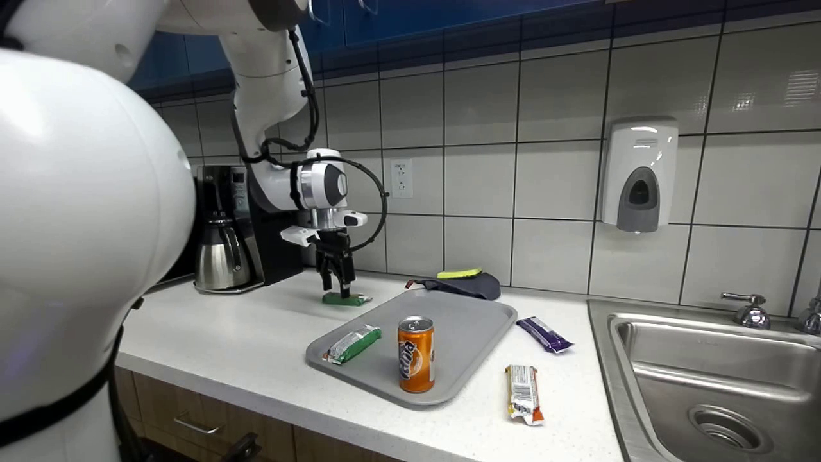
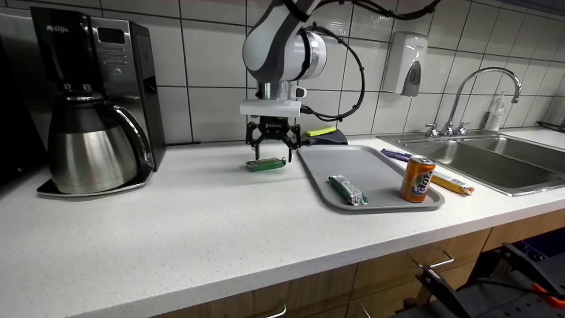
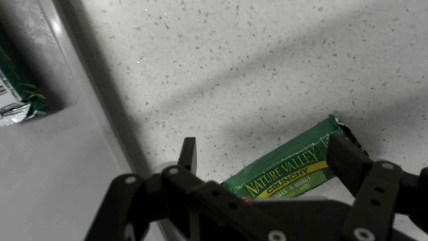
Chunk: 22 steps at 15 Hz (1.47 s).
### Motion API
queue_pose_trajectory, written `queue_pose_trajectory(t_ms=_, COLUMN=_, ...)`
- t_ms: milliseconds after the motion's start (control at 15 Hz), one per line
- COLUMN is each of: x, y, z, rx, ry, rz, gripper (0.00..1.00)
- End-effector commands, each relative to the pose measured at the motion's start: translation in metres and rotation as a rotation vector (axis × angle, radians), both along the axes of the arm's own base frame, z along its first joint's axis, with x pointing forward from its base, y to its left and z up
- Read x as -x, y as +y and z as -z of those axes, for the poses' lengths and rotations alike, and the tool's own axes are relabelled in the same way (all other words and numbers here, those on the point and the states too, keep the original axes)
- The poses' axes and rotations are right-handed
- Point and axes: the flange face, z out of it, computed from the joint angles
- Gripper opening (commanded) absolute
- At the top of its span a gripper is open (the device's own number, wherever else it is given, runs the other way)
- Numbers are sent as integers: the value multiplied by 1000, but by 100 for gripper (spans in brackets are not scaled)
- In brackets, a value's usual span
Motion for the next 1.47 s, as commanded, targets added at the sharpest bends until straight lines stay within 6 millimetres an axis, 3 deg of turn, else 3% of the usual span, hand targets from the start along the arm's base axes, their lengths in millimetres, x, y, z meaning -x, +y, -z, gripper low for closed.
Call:
queue_pose_trajectory(t_ms=0, x=-18, y=9, z=5, rx=-14, ry=-24, rz=79, gripper=100)
queue_pose_trajectory(t_ms=600, x=-38, y=10, z=11, rx=-25, ry=-52, rz=244, gripper=100)
queue_pose_trajectory(t_ms=1400, x=-41, y=15, z=20, rx=15, ry=-71, rz=463, gripper=100)
